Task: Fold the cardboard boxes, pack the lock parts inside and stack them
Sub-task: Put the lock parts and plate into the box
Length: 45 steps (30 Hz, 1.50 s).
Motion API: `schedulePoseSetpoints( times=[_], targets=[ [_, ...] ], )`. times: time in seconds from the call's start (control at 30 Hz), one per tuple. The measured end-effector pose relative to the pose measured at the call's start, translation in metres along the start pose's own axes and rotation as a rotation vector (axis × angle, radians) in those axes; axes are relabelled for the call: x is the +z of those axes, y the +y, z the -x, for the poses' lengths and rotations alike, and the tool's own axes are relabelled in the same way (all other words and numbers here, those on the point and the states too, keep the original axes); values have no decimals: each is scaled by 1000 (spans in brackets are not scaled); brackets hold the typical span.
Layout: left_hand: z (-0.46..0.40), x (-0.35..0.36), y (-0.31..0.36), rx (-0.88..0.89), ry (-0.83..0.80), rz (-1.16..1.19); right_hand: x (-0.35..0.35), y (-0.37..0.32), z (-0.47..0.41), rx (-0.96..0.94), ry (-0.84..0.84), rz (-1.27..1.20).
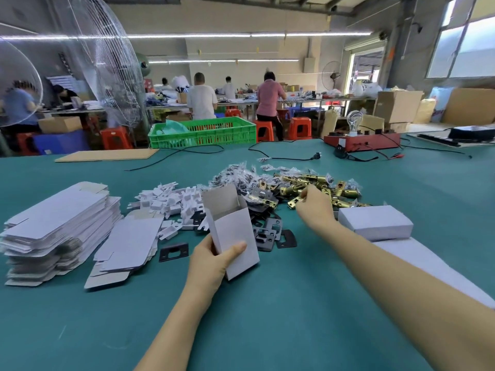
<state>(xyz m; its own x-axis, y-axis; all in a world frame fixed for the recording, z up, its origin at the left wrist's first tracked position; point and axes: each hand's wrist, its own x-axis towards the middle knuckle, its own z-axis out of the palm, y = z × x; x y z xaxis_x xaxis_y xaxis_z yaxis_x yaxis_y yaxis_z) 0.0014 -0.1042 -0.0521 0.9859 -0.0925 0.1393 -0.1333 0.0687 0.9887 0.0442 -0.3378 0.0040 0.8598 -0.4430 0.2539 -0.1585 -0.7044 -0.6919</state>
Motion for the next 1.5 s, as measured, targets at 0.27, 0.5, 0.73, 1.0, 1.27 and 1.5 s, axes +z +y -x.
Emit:
schedulePoseSetpoints(
  times=[0.27, 0.5, 0.73, 1.0, 1.27, 1.5],
  targets=[
    [-1, -1, 0, 16, -11, -13, -17, 19, -61, 92, -32, 437],
    [-2, -2, 0, 12, -43, -16, -17, 33, -64, 132, -189, 589],
    [-1, -2, 1, 20, -72, -15, -18, 32, -67, 153, -147, 380],
    [0, -2, 4, 8, -55, -8, -38, -17, -53, 193, -58, -246],
    [3, -1, 9, 1, -36, -37, -61, -49, 40, 168, -228, -927],
    [9, 5, 11, 28, -120, -189, -71, -74, 74, -63, -352, -1037]
  ],
)
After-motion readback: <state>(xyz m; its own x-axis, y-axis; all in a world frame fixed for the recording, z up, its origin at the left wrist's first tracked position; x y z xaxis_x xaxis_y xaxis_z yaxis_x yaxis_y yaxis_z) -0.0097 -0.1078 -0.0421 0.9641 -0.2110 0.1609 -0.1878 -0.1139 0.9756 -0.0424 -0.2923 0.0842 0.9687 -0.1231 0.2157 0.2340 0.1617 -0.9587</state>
